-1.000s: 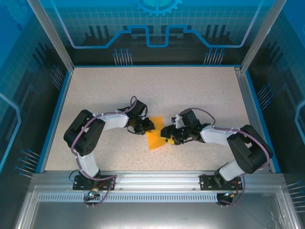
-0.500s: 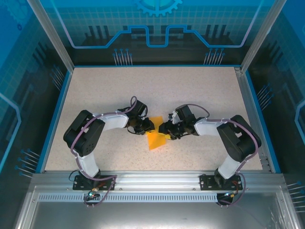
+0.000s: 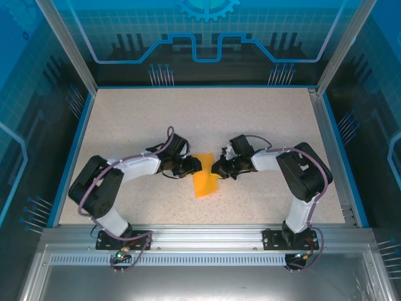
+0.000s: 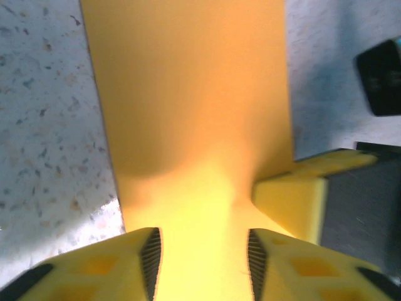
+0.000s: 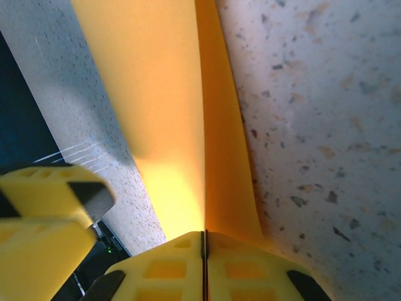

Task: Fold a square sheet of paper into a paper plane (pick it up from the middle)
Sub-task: Third fold the triangle at the center of the table.

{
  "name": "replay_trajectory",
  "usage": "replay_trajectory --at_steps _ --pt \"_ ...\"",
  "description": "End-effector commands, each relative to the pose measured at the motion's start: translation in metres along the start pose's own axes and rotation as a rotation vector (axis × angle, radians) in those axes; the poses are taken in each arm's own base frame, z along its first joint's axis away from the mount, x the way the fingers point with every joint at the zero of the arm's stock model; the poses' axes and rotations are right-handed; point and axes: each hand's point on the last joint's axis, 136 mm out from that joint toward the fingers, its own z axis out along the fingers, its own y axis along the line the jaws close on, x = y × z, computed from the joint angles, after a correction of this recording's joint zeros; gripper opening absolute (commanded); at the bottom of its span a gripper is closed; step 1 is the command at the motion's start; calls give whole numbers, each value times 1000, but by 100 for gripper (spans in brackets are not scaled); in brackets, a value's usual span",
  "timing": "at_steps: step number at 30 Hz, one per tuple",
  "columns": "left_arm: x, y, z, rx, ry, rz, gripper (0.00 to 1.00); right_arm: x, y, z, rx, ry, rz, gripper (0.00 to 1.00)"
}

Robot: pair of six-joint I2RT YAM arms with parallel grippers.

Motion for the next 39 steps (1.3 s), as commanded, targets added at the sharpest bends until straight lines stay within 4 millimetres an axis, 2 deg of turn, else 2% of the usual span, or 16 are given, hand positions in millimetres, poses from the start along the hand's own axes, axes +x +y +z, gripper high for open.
replay_trajectory --at_steps 1,6,9,13,20,26,30,37,39 --pt "9 -24 -20 55 -75 181 57 -6 2 0 -15 -18 69 7" --pt "39 -44 -34 23 -139 425 66 -6 1 -1 0 -28 107 8" --pt "55 -44 -29 -97 -170 557 67 -5 1 0 3 -21 104 8" --pt "73 -55 -12 -190 -189 680 68 -4 5 -1 -13 -4 92 9" --pt "84 -56 15 -402 -209 799 68 -6 6 -1 -11 5 87 9" --pt "81 -52 23 -472 -231 808 68 -7 8 -3 -13 5 85 10" --pt "79 -45 24 -514 -234 813 63 -7 8 -4 -16 5 84 10" --pt "76 -45 20 -515 -253 806 38 -8 5 -6 -3 9 82 11" --pt "76 -45 18 -510 -254 805 34 -7 4 -6 2 10 82 11"
